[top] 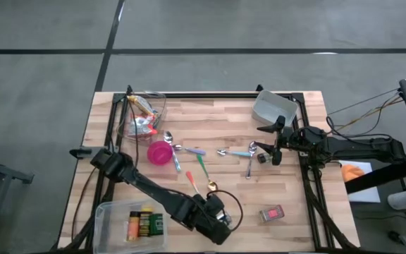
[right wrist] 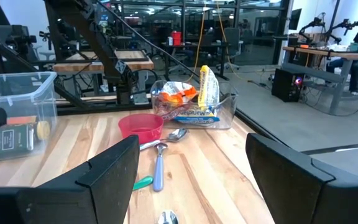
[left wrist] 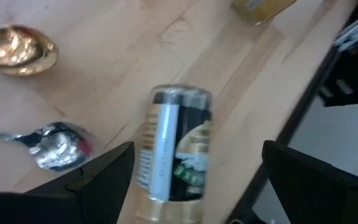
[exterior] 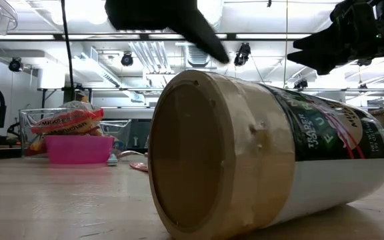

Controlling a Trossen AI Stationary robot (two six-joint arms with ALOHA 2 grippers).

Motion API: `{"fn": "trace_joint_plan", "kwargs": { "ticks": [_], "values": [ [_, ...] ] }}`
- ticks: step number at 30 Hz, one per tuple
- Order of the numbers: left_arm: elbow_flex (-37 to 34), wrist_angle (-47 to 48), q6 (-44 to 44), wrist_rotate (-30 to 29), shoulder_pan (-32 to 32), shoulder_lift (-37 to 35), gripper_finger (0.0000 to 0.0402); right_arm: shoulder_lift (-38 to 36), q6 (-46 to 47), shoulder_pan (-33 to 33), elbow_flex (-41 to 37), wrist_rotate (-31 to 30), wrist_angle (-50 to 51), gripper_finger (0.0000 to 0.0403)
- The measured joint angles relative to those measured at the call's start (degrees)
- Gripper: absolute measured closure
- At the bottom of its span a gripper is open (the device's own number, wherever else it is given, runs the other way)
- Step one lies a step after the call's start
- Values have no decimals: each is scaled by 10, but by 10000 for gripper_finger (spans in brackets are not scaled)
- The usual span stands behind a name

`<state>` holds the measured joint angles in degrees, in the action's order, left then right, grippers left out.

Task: Pick & Place Food Item
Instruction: Put the golden seasoning bottle into the white bin

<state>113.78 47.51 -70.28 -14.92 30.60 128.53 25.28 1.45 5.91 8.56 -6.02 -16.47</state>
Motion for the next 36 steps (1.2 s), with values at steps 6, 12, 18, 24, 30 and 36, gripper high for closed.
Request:
{"fn": "trace_joint_plan", "kwargs": {
  "ticks": [6, 12, 18, 24, 30, 36],
  "values": [
    [-46, -68, 8, 3, 5, 0, 45, 0, 0, 0, 0, 0, 0, 113],
    [-90, -142, 42, 18, 5, 0, 45, 0, 0, 0, 0, 0, 0, 113],
    [-132, -198, 45, 34, 6, 0, 45, 0, 0, 0, 0, 0, 0, 113],
    [-163, -224, 45, 47, 7, 3, 45, 1, 0, 0, 0, 0, 0, 113],
    [-171, -225, 44, 51, 6, 4, 45, 1, 0, 0, 0, 0, 0, 113],
    [-176, -220, 44, 51, 5, 4, 46, 0, 0, 0, 0, 0, 0, 113]
  ]
}}
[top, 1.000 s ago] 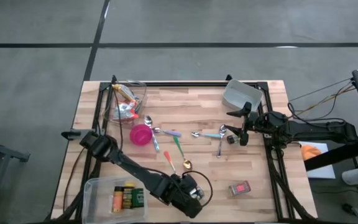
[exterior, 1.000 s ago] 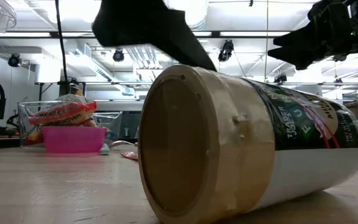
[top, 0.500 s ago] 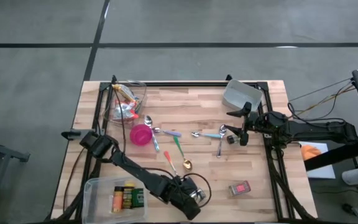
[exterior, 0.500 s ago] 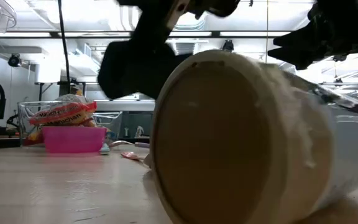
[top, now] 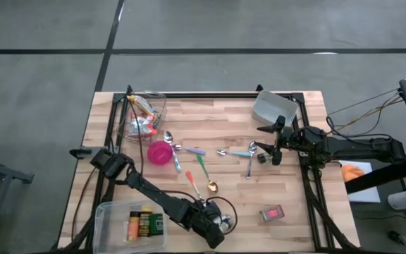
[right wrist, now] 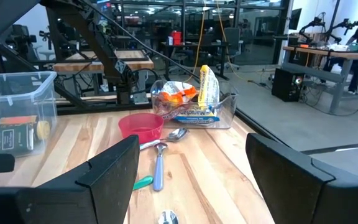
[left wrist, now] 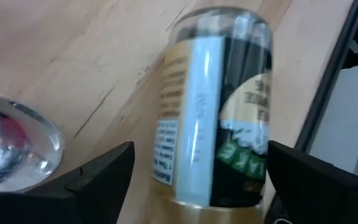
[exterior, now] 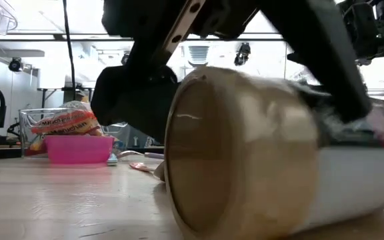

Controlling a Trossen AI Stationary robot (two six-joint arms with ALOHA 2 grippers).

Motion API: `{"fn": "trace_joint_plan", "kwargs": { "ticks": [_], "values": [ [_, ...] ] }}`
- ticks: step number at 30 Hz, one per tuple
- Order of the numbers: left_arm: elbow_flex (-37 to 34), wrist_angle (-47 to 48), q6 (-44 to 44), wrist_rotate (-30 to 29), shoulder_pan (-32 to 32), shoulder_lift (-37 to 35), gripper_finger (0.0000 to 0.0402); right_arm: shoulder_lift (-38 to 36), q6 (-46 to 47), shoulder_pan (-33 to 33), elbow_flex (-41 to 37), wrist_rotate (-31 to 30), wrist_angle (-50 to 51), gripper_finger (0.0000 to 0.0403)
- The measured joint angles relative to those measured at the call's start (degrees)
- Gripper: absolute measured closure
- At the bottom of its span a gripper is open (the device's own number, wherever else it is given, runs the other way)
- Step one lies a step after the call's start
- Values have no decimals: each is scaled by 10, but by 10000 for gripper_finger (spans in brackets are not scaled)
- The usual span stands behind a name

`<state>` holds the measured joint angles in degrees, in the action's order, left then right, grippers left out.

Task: Pick & Place Food Item
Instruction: Put the golden seasoning bottle into the white bin

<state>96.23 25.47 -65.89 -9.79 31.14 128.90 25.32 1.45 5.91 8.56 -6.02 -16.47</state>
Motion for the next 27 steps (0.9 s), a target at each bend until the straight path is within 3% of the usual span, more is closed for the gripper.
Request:
{"fn": "trace_joint_plan", "kwargs": {
  "ticks": [12, 27],
  "values": [
    [0, 15, -9, 6, -6, 0, 113, 0, 0, 0, 0, 0, 0, 113],
    [0, 17, -21, 7, -9, 0, 117, 0, 0, 0, 0, 0, 0, 113]
  ]
}}
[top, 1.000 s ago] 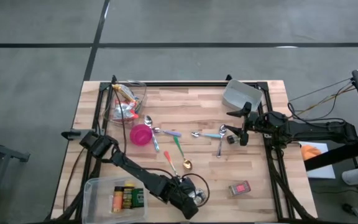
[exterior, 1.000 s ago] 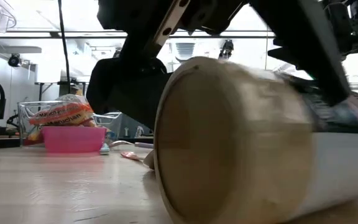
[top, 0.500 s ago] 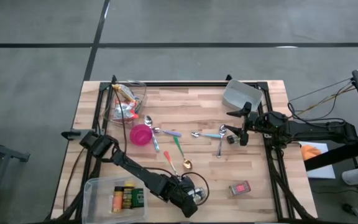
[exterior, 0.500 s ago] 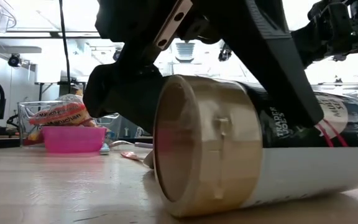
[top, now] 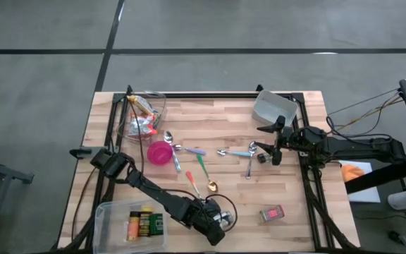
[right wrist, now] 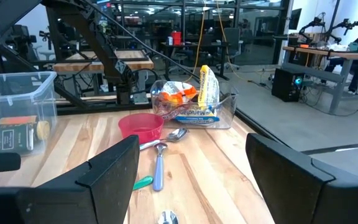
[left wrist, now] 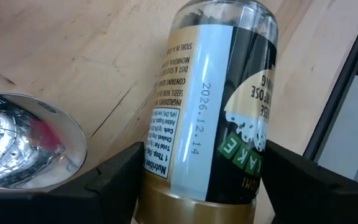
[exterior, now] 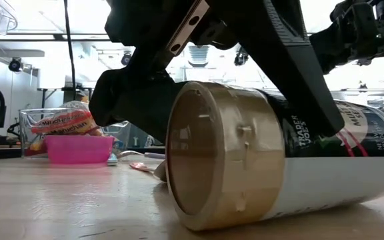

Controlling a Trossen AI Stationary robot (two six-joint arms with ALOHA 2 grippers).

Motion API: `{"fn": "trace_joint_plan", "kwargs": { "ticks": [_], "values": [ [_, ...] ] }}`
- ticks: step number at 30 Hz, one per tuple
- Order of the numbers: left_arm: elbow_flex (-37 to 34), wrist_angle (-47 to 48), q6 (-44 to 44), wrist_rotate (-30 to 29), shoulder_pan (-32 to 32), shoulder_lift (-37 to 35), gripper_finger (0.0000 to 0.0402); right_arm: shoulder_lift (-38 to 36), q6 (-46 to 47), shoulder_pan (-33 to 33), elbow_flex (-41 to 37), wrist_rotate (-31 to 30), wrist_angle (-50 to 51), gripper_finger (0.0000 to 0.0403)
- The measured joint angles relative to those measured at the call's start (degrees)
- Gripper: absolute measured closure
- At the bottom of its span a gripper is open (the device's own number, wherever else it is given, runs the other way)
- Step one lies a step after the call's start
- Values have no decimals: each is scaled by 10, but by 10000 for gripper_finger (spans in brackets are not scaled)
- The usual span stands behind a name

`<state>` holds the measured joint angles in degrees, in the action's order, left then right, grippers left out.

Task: Pick & Place Food Item
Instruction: Put the golden seasoning bottle into the white bin

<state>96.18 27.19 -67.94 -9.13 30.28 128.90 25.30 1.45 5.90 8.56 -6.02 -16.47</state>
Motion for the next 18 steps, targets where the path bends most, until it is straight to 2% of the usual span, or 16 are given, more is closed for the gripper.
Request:
{"fn": "trace_joint_plan", "kwargs": {
  "ticks": [8, 18],
  "values": [
    [1, 6, 0, 2, -1, -3, 118, 0, 0, 0, 0, 0, 0, 113],
    [69, 101, 0, 3, -13, -5, 118, 0, 0, 0, 0, 0, 0, 113]
  ]
}}
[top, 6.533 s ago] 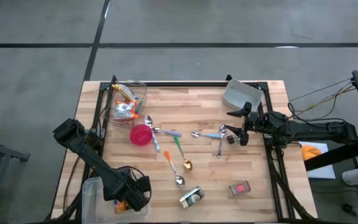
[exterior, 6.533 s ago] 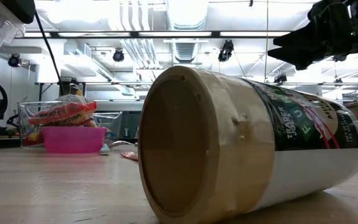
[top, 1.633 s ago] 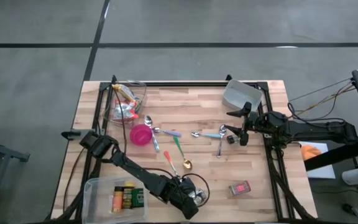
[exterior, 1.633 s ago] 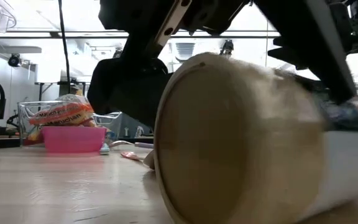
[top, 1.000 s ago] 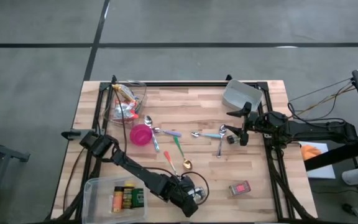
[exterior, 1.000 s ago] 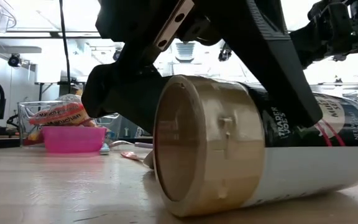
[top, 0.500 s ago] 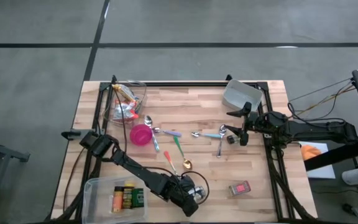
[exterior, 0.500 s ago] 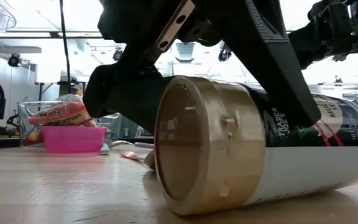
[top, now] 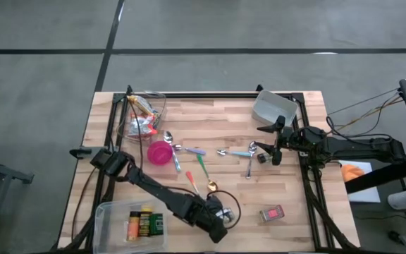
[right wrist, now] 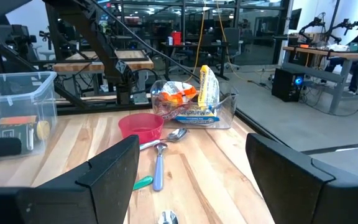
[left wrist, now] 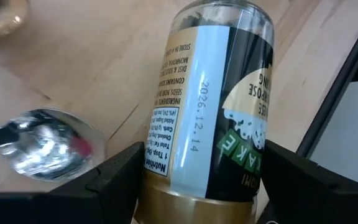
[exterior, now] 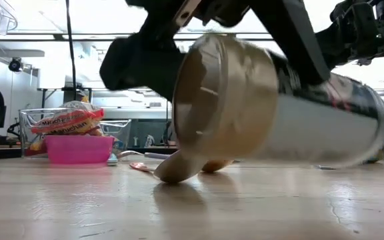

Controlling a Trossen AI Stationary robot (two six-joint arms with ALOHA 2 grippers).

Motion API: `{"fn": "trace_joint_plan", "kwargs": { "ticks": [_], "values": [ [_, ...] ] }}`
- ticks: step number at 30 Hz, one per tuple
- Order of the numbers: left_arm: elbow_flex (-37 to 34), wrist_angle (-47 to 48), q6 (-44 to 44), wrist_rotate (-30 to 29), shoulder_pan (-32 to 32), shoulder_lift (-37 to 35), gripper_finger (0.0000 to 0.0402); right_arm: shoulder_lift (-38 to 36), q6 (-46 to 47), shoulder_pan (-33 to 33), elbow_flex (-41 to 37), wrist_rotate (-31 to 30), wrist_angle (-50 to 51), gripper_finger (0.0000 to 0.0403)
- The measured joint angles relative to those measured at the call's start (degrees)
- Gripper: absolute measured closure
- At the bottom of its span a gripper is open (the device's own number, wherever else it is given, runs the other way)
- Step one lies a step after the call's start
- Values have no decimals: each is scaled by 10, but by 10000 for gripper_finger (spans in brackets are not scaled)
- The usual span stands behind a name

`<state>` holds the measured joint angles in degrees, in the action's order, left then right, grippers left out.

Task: Pick & Place Food Item
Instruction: Put the golden seasoning bottle into the white bin

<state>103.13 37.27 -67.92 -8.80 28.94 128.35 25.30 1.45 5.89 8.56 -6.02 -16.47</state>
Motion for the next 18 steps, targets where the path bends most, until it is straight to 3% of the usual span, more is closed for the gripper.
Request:
{"fn": "trace_joint_plan", "kwargs": {
  "ticks": [18],
  "values": [
    [123, 240, -33, -2, -27, -29, 118, 0, 0, 0, 0, 0, 0, 113]
  ]
}}
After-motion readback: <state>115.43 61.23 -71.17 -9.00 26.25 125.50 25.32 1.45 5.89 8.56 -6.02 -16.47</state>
